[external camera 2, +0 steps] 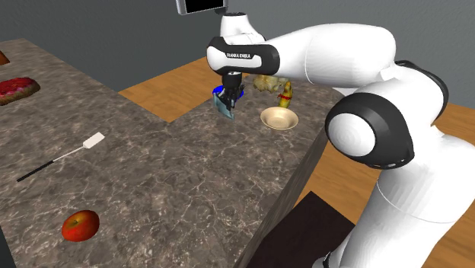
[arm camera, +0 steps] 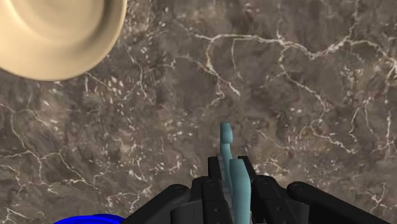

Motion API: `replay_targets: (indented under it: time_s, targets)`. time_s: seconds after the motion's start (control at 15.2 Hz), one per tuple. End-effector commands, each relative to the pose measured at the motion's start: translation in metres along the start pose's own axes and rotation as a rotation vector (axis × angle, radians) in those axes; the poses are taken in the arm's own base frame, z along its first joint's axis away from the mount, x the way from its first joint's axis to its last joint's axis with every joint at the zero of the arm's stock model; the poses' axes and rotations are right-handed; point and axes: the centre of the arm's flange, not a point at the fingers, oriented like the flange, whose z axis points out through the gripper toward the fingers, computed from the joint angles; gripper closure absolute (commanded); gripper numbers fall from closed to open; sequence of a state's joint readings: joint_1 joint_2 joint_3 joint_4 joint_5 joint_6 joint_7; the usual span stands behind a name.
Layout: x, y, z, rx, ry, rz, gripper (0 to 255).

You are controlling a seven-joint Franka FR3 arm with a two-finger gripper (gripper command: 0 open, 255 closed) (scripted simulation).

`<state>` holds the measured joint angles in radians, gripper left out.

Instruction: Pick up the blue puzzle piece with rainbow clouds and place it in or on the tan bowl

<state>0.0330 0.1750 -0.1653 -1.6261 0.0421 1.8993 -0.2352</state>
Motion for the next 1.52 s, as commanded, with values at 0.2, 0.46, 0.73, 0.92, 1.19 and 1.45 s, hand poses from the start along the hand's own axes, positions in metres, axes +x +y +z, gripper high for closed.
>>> replay_targets:
  time_s: [0.2, 0.46, 0.73, 0.92, 1.19, 1.45]
  targets:
    - [0.004, 0.0, -0.026, 0.0, 0.0, 0.0, 255]
    - [0.006, 0.001, -0.047, 0.0, 0.0, 0.0, 255]
    - [0.007, 0.001, -0.062, 0.0, 0.0, 0.0, 255]
    - [-0.022, 0.028, -0.068, 0.0, 0.0, 0.0, 255]
    - [-0.06, 0.063, -0.075, 0.0, 0.0, 0.0, 255]
    - [-0.098, 0.099, -0.082, 0.0, 0.0, 0.0, 255]
